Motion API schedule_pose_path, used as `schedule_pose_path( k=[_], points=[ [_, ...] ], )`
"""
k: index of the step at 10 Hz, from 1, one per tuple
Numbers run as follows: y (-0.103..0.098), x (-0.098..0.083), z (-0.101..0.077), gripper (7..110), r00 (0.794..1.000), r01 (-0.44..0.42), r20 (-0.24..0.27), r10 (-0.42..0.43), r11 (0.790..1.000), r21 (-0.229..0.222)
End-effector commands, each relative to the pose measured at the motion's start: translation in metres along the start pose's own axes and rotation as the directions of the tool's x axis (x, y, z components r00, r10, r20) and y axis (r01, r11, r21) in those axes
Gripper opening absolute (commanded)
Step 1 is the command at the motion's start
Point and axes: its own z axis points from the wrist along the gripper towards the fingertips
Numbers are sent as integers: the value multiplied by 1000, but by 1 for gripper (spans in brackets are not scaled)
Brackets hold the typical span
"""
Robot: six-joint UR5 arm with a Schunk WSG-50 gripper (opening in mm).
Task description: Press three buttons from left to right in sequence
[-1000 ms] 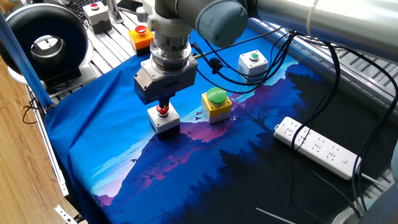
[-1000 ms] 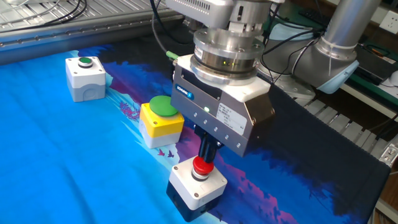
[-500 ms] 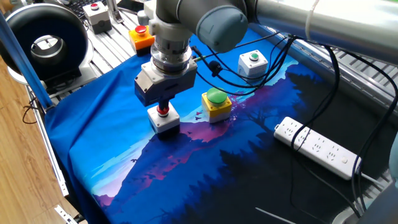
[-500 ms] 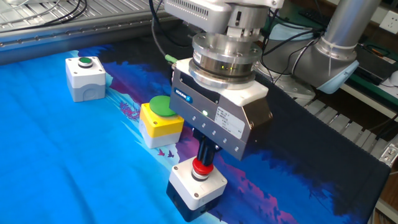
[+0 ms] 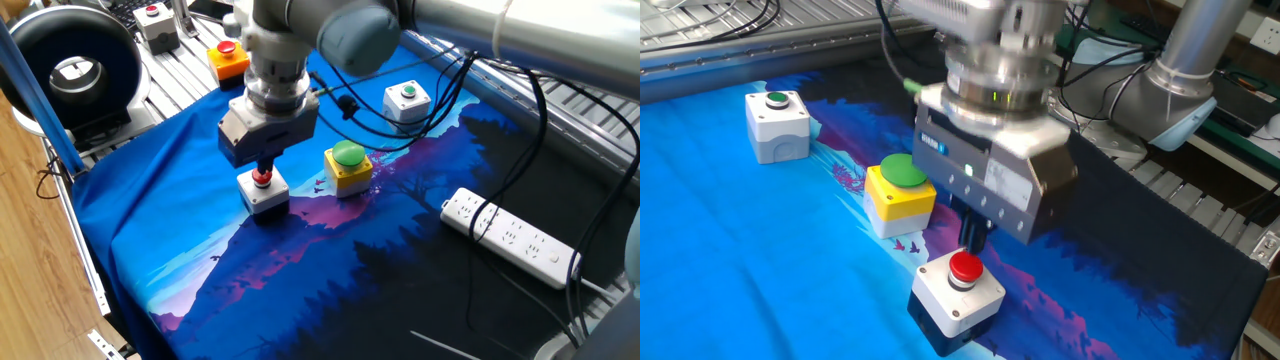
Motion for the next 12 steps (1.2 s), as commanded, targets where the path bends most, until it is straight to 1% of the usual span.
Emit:
schedule_pose_path(
  k=[1,3,4,5,6,7,9,12],
  points=[
    [-2,2,-21,7,1000,0,-19,0,1000,-9],
    [1,-7,-27,7,1000,10,1,-10,1000,-11],
    [1,-11,-30,7,1000,12,5,-12,1000,3],
    [1,-16,-32,7,1000,11,10,-11,999,30],
    [4,-18,-35,7,1000,1,11,-2,999,36],
    [2,-22,-35,7,1000,10,23,-11,998,55],
    [4,-31,-35,7,999,28,44,-31,998,62],
    [18,-38,-39,7,998,25,49,-29,997,71]
  ],
)
